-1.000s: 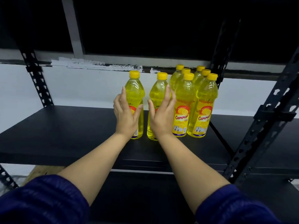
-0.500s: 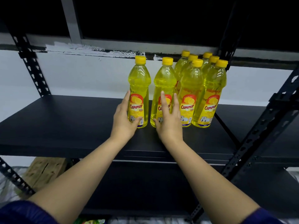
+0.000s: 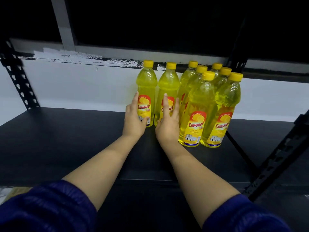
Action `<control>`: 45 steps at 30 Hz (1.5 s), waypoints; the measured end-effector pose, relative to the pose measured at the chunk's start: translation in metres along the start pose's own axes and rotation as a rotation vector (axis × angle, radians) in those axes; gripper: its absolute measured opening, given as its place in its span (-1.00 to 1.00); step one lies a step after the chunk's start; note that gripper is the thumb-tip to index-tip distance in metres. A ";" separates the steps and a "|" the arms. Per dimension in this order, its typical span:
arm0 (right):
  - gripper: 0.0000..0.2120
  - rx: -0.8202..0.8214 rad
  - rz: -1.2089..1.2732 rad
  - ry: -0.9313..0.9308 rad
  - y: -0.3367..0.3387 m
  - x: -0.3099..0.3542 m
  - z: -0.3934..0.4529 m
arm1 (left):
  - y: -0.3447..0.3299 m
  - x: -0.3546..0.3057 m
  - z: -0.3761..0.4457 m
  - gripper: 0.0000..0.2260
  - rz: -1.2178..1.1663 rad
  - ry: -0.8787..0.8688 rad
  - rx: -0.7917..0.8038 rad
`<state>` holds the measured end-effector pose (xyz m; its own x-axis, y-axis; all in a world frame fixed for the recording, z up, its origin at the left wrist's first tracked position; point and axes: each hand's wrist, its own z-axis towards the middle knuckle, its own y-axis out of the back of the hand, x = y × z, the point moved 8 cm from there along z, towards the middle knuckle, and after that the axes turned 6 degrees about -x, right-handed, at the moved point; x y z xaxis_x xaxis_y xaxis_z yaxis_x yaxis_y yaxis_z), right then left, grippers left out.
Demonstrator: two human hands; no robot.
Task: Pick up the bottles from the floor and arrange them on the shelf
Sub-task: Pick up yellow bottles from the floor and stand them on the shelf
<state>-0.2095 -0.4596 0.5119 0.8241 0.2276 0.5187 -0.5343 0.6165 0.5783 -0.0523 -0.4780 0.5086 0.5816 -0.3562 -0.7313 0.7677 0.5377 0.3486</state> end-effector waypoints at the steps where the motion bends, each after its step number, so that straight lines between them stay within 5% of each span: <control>1: 0.12 -0.001 -0.005 -0.007 -0.003 -0.002 0.004 | -0.004 0.001 0.004 -0.04 0.003 -0.001 0.000; 23: -0.10 -0.074 0.082 -0.095 -0.036 -0.015 0.042 | -0.034 0.018 0.041 -0.04 0.013 -0.024 -0.010; 35: 0.01 -0.012 0.084 -0.104 -0.035 -0.024 0.031 | -0.030 0.032 0.035 -0.20 0.030 0.065 0.007; 39: 0.00 0.156 0.040 -0.117 -0.032 -0.024 0.011 | -0.015 0.026 0.019 -0.31 0.217 0.070 0.081; 45: -0.24 0.348 -0.089 0.039 -0.012 0.014 -0.025 | 0.036 0.035 -0.021 -0.14 0.744 0.153 0.385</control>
<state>-0.1871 -0.4452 0.4968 0.8733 0.2174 0.4359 -0.4865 0.3432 0.8034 -0.0101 -0.4550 0.4834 0.9495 0.1087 -0.2943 0.2541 0.2839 0.9246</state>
